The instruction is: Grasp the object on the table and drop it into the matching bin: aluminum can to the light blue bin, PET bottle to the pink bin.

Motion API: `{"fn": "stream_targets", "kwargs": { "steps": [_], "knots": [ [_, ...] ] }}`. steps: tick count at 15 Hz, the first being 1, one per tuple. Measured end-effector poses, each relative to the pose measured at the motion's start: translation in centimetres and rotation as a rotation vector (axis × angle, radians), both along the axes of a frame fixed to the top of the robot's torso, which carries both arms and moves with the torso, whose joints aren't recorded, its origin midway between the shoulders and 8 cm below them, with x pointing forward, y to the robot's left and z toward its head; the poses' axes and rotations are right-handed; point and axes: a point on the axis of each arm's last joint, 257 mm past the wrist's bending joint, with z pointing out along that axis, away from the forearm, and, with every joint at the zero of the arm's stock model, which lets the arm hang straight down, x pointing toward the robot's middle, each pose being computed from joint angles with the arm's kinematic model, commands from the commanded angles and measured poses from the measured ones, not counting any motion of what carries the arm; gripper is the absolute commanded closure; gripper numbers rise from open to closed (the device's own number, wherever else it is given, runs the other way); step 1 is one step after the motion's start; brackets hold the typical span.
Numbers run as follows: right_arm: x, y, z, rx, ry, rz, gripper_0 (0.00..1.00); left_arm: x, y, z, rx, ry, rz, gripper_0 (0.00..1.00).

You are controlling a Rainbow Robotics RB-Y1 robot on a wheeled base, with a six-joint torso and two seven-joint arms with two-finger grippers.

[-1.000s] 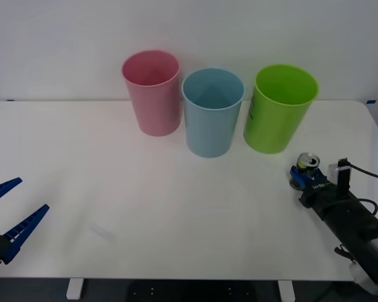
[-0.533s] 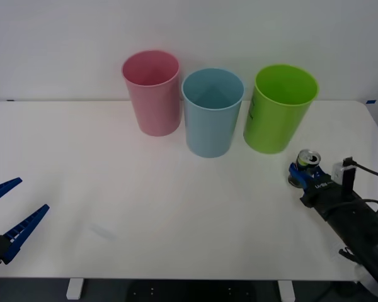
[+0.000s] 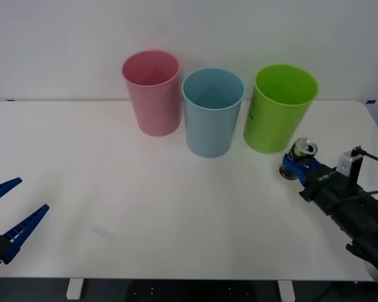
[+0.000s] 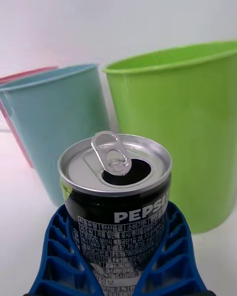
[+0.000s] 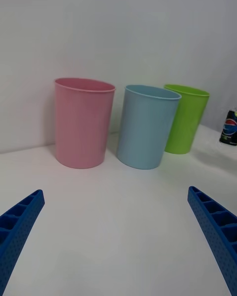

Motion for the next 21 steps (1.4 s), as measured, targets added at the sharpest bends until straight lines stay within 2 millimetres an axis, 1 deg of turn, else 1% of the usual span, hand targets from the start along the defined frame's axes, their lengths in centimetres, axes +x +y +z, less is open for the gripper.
{"fn": "stream_targets", "kwargs": {
  "steps": [4,6,11,13,17,21],
  "knots": [
    [-0.6,0.8,3.5,-0.014,-0.05,0.067,1.0,0.0,0.0,0.0,0.0,0.0,0.0,0.0],
    [-1.1,1.3,5.2,0.016,-0.051,0.109,1.0,0.0,0.0,0.0,0.0,0.0,0.0,0.0],
    [-2.1,3.0,10.3,0.077,-0.072,0.192,1.0,0.0,0.0,0.0,0.0,0.0,0.0,0.0],
    [-2.1,3.6,12.2,0.047,-0.108,0.21,1.0,0.0,0.0,0.0,0.0,0.0,0.0,0.0],
    [-1.5,4.7,14.9,-0.004,-0.16,0.25,1.0,0.0,0.0,0.0,0.0,0.0,0.0,0.0],
    [-1.0,7.0,17.4,0.037,-0.147,0.322,1.0,0.0,0.0,0.0,0.0,0.0,0.0,0.0]
  ]
}}
